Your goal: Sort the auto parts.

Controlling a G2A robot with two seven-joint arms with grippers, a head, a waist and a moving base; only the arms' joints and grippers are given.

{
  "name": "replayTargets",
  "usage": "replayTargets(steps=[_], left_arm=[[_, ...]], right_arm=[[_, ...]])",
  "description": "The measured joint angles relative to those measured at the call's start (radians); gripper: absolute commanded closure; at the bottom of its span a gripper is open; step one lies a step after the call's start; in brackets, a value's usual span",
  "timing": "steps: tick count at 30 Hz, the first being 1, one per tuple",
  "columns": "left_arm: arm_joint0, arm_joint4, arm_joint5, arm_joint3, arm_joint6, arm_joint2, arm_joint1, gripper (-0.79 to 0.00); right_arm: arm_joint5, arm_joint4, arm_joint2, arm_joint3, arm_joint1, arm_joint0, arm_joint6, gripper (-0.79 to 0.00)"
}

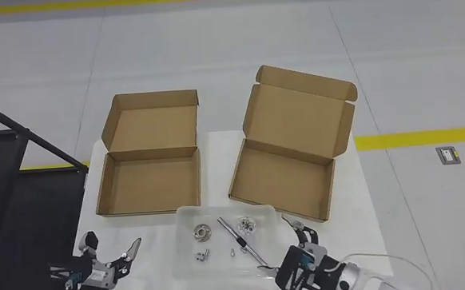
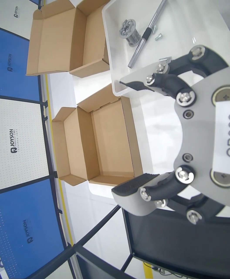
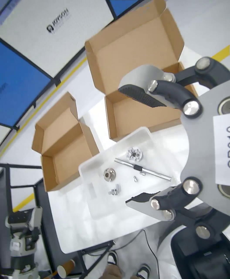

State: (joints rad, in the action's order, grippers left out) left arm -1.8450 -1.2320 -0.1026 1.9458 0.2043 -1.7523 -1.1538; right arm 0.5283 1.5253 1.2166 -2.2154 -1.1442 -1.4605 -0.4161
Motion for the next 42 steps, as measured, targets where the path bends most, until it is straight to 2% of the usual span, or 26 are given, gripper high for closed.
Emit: replayTargets(steps=[6, 9, 12, 22, 25, 27, 30, 36, 42], left_arm=[[0.034, 0.05, 0.081, -0.051, -0.023, -0.019, -0.008, -0.785], [0.032, 0.082, 0.087, -0.053, -0.027, -0.03, -0.01, -0.785], [0.02, 0.026, 0.104, -0.044, -0.011, -0.025, -0.012, -0.785], [0.02, 0.023, 0.103, -0.044, -0.011, -0.024, -0.012, -0.785], [0.024, 0.026, 0.091, -0.04, -0.023, -0.016, -0.013, -0.785], [0.025, 0.032, 0.086, -0.032, -0.033, -0.008, -0.015, -0.785], [0.023, 0.027, 0.094, -0.019, -0.04, -0.001, -0.018, -0.785], [0.021, 0.014, 0.11, -0.019, -0.037, 0.006, -0.02, -0.785], [0.021, 0.015, 0.11, -0.019, -0.037, 0.006, -0.02, -0.785]], right_arm=[[-0.099, -0.166, -0.237, 0.213, -0.055, 0.246, -0.245, -0.785], [-0.164, -0.289, -0.301, 0.315, -0.083, 0.338, -0.332, -0.785], [-0.221, -0.373, -0.338, 0.406, -0.102, 0.405, -0.382, -0.785], [-0.232, -0.354, -0.341, 0.399, -0.102, 0.403, -0.376, -0.785], [-0.322, -0.287, -0.367, 0.424, -0.113, 0.414, -0.399, -0.785], [-0.419, -0.243, -0.398, 0.451, -0.128, 0.44, -0.442, -0.785], [-0.482, -0.22, -0.441, 0.489, -0.147, 0.474, -0.454, -0.785], [-0.535, -0.225, -0.474, 0.604, -0.177, 0.534, -0.486, -0.785], [-0.537, -0.275, -0.469, 0.691, -0.196, 0.566, -0.466, -0.785]])
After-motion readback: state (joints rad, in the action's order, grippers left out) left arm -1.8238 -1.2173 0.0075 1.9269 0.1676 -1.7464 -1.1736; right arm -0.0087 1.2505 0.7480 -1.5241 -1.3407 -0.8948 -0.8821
